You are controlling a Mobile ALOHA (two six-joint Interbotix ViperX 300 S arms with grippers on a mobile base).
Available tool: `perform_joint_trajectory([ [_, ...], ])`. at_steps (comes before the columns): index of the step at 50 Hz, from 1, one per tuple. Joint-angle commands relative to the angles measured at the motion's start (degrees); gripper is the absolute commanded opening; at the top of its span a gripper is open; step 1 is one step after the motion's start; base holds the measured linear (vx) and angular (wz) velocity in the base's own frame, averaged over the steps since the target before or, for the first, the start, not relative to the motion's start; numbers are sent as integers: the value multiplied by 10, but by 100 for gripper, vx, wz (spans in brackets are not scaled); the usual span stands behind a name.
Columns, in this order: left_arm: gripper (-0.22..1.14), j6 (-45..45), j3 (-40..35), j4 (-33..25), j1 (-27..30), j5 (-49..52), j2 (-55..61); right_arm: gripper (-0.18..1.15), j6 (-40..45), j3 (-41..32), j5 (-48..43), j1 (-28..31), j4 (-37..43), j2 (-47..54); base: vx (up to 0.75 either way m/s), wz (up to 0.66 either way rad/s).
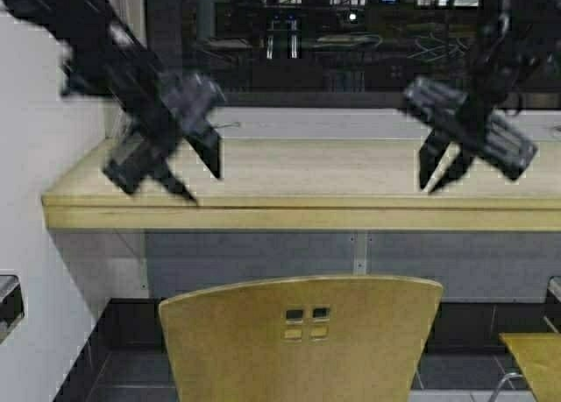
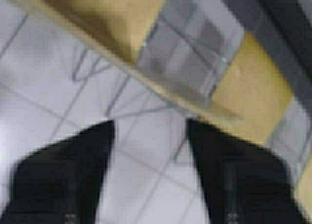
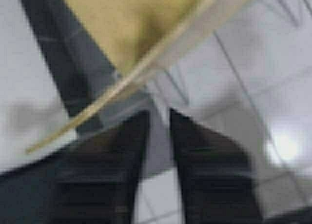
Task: Push the chairs under the table
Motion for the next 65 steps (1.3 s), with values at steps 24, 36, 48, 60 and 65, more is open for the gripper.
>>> perform_joint_trajectory([
  [24, 90, -125, -41, -124, -25, -76, 127, 89, 45, -85, -21, 15, 260, 153, 2, 1],
  [36, 90, -143, -95, -146, -25, -84, 187, 89, 40, -146, -19, 15, 269, 214, -1, 0],
  [48, 90, -155, -120, -149, -25, -87, 227, 89, 37, -177, -19, 14, 269, 264, 0, 0],
  [60, 90, -156, -161, -149, -16, -87, 274, 89, 26, -230, -19, 14, 268, 311, 0, 0],
  [65, 90, -157, -184, -149, -3, -90, 298, 89, 25, -249, -20, 11, 268, 330, 0, 0],
])
